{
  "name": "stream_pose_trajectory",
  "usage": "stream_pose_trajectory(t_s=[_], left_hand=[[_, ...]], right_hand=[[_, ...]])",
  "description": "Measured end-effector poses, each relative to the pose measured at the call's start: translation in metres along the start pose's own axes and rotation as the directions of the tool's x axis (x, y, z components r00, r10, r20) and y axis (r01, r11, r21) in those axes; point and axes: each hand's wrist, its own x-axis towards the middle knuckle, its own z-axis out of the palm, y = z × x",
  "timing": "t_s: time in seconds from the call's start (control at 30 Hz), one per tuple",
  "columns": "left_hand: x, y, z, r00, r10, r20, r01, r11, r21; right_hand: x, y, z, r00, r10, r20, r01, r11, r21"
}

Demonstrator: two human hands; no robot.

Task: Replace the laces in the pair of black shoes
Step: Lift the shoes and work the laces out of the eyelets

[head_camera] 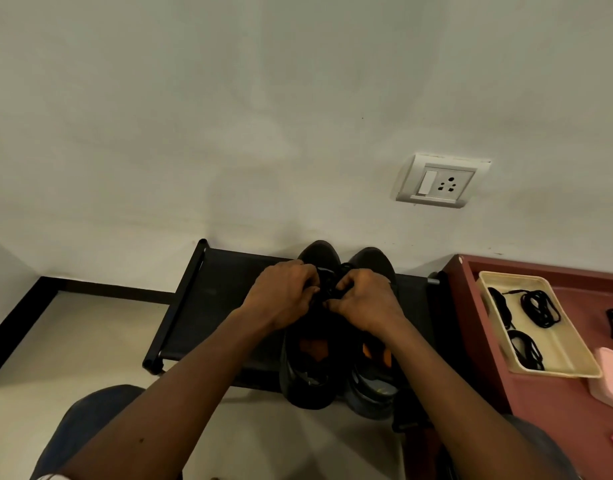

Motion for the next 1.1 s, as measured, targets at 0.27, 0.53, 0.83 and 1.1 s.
stream_pose_trajectory(t_s=[0.27, 0.53, 0.83, 1.1], left_hand=[[-0.001, 0.005, -0.01, 0.996, 0.022, 0.084, -0.021, 1.0, -0.012], [-0.004, 0.023, 0.011, 0.999, -0.022, -0.047, 0.026, 0.996, 0.089], [-0.01, 0.003, 0.004, 0.96, -0.281, 0.014, 0.258, 0.86, -0.441], [-0.014, -0.028, -0.033, 0.808, -0.589, 0.021, 0.333, 0.428, -0.84]], right_hand=[[-0.009, 0.001, 0.011, 0.993, -0.074, -0.091, 0.075, 0.997, 0.007], [-0.02, 0.004, 0.017, 0.985, -0.056, -0.165, 0.059, 0.998, 0.014], [-0.029, -0.001, 0.022, 0.967, 0.012, -0.254, 0.002, 0.998, 0.055], [-0.031, 0.001, 0.018, 0.969, 0.046, -0.241, -0.024, 0.995, 0.094]])
